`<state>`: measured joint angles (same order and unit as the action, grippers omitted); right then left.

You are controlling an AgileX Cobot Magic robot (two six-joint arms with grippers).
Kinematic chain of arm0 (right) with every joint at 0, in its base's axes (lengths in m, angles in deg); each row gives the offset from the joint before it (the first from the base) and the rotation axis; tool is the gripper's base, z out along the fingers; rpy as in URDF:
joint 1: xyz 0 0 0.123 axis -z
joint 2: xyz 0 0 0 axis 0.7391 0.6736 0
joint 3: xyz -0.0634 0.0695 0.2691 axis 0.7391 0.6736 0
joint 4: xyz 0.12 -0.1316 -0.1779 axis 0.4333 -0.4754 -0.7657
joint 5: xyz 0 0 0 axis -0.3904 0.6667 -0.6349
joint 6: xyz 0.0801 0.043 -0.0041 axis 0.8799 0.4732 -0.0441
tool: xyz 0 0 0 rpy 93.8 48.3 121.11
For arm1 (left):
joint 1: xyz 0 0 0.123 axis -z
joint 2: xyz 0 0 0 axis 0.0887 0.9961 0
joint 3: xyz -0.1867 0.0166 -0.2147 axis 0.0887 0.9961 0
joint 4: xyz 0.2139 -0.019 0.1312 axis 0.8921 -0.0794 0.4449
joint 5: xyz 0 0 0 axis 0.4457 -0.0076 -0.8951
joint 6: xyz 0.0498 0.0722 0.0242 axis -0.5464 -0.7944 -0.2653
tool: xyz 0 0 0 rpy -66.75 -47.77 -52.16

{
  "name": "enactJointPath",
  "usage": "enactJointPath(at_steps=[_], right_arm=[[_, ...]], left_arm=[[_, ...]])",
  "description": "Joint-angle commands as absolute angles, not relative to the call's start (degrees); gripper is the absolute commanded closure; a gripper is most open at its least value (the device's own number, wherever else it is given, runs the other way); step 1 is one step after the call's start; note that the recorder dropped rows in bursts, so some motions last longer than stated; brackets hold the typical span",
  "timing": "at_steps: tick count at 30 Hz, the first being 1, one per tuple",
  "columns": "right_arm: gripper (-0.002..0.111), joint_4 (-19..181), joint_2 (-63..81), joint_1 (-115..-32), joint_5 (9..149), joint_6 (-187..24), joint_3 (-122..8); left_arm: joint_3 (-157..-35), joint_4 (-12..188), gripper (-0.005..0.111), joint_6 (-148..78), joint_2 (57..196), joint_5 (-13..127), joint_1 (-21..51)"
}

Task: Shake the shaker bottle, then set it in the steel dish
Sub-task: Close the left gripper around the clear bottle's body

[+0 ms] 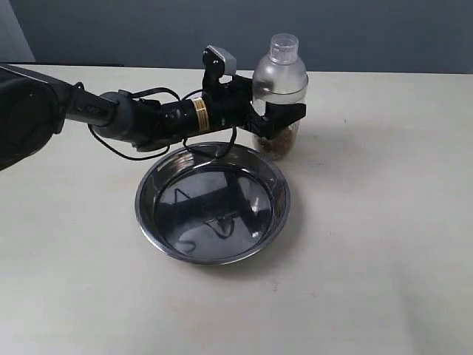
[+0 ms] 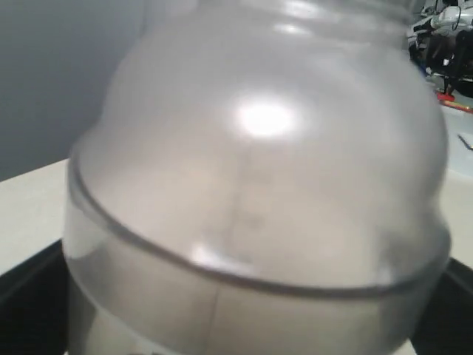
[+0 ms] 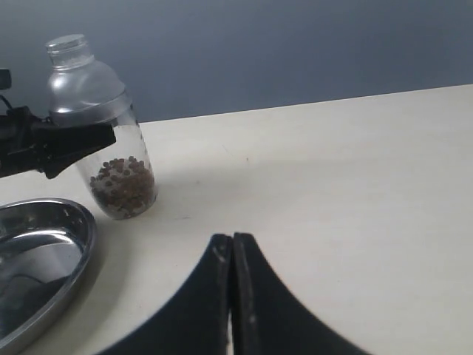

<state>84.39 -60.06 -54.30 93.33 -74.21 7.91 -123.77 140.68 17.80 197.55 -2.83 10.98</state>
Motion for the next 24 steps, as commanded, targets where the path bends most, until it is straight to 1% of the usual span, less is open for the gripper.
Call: enactJointPath(at_steps=[1, 13, 18, 19, 22, 23, 24], right_arm=[[0.109, 84.4, -59.8, -54.4, 92.5, -74.4, 8.0], [0.109, 84.4, -59.8, -54.4, 92.7, -74.4, 8.0], [0.109, 84.4, -59.8, -54.4, 92.5, -74.4, 8.0], [0.109, 84.4, -59.8, -54.4, 92.5, -74.4, 8.0], [0.109, 84.4, -59.8, -54.4, 92.5, -74.4, 8.0], [0.109, 84.4, -59.8, -54.4, 92.5, -74.4, 8.0], [0.109, 84.4, -59.8, -54.4, 92.5, -74.4, 8.0]], left_arm=[[-124.2, 141.4, 0.001, 18.0, 197.5, -1.5, 11.2], [-124.2, 140.5, 0.001, 19.4, 198.7, 0.2, 11.3], [-124.2, 140.4, 0.005, 19.4, 198.7, 1.1, 11.6], [-124.2, 140.4, 0.007, 19.4, 198.7, 1.3, 11.6], [-124.2, 140.3, 0.017, 19.4, 198.7, 0.8, 11.6], [-124.2, 140.3, 0.024, 19.4, 198.7, 0.2, 11.6], [-124.2, 140.3, 0.034, 19.4, 198.7, -0.6, 11.6]])
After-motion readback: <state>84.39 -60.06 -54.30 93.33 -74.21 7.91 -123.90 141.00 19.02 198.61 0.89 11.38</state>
